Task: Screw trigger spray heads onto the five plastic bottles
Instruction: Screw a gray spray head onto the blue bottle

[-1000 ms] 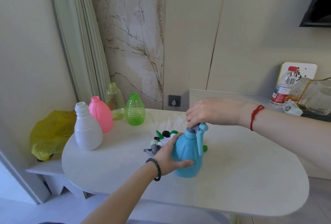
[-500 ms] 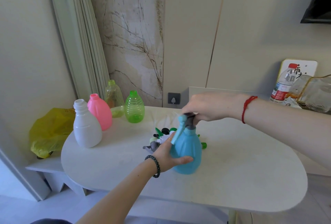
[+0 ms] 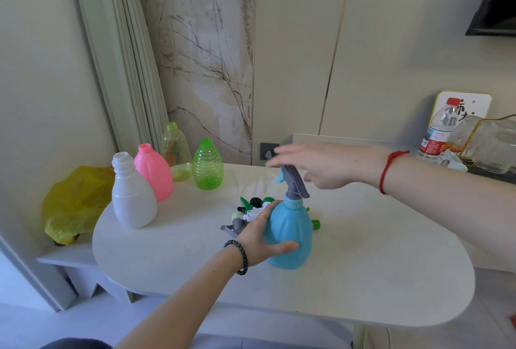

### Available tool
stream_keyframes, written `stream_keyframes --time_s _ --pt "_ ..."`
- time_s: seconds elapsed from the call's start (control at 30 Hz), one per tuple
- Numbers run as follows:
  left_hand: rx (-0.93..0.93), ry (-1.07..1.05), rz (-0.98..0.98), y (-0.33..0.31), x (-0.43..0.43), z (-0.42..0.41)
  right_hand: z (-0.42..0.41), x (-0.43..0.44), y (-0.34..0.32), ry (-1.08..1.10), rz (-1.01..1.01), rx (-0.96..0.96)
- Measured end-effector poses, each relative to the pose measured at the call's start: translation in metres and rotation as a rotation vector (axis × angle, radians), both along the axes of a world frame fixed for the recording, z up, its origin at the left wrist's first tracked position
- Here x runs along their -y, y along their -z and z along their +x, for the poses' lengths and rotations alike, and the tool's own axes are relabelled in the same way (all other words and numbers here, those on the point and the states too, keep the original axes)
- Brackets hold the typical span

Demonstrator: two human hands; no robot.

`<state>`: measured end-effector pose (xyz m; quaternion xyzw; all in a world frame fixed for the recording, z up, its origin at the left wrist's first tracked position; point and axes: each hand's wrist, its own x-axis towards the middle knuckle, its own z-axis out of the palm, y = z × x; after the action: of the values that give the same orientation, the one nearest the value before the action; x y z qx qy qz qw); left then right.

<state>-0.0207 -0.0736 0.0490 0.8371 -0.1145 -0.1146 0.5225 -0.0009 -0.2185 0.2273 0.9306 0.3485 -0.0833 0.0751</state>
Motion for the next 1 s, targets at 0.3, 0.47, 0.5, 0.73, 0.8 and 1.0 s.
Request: stream_keyframes --time_s 0.3,0.47,0.5,0.73,0.8,1.0 --pt "0.002 0.001 0.0 0.001 0.0 -0.001 -0.002 -0.006 0.019 0.249 0.173 -0.041" --pt "0.009 0.008 -0.002 0.002 0.0 0.0 0.003 -0.004 0.002 0.199 0.133 -0.175" --pt "0.012 0.005 0.0 0.002 0.0 0.0 0.002 -0.001 -0.003 0.118 0.077 -0.132" --pt "0.01 -0.003 -0.003 0.001 0.0 0.0 -0.001 0.0 0.008 0.162 0.128 -0.038" --pt "0.011 0.001 0.0 0.003 0.0 0.001 0.001 0.0 0.011 0.189 0.148 -0.032" --pt "0.019 0.004 0.002 0.005 -0.001 0.002 -0.002 0.002 0.011 0.241 0.283 -0.128"
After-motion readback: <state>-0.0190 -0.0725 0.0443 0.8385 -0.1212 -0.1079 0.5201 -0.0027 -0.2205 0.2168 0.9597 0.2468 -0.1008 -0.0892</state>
